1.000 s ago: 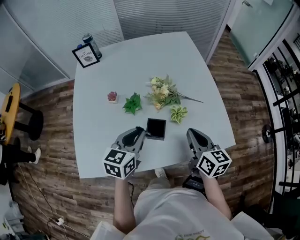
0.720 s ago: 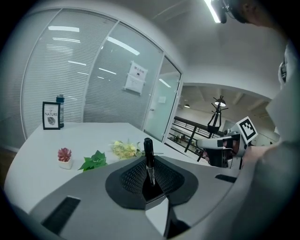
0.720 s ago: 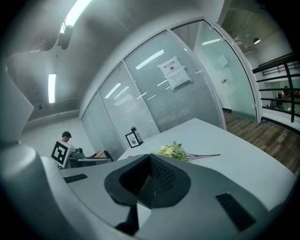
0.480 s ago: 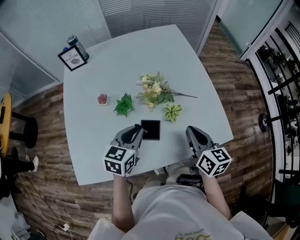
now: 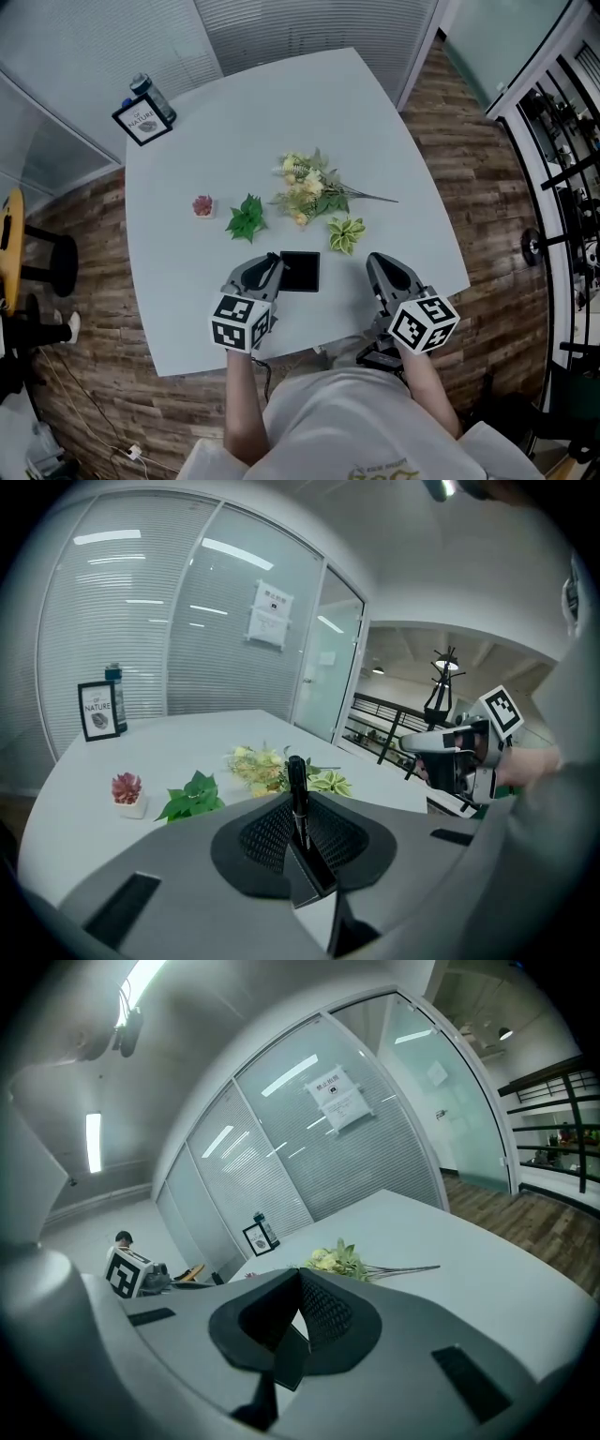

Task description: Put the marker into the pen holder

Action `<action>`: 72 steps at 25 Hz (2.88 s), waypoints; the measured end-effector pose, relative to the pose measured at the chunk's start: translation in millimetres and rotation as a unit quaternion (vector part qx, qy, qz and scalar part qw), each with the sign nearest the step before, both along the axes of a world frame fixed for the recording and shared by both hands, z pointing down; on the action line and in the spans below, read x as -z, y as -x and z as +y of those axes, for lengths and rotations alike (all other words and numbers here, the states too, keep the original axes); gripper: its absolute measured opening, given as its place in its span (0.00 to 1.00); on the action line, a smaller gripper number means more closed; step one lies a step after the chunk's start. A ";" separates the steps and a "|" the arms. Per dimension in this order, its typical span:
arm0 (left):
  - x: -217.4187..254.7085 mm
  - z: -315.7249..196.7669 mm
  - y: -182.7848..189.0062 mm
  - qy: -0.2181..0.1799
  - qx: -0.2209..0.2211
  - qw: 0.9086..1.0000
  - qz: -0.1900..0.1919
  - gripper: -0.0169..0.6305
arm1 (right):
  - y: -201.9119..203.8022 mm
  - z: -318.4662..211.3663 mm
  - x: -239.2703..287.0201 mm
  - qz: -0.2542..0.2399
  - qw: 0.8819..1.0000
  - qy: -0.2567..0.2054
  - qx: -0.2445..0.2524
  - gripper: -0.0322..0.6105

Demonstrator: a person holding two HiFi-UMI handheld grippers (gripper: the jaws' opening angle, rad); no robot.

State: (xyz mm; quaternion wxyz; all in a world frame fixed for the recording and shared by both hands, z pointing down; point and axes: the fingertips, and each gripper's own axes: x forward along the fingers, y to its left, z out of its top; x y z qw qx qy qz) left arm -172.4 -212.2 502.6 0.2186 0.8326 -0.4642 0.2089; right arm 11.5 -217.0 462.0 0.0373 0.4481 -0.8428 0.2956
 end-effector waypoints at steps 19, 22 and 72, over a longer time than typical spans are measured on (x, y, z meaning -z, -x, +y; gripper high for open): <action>-46.3 -14.9 -12.7 0.019 -0.007 0.998 -0.055 0.11 | -17.4 -14.0 -41.5 0.002 0.999 0.043 0.001 0.07; -46.0 -15.9 -13.1 0.020 0.002 0.999 -0.051 0.11 | -12.9 -16.8 -43.8 0.001 0.999 0.046 0.007 0.07; 37.4 -8.3 2.8 -0.106 0.068 0.991 -0.034 0.22 | -8.5 -2.2 3.4 -0.004 1.000 -0.010 0.009 0.08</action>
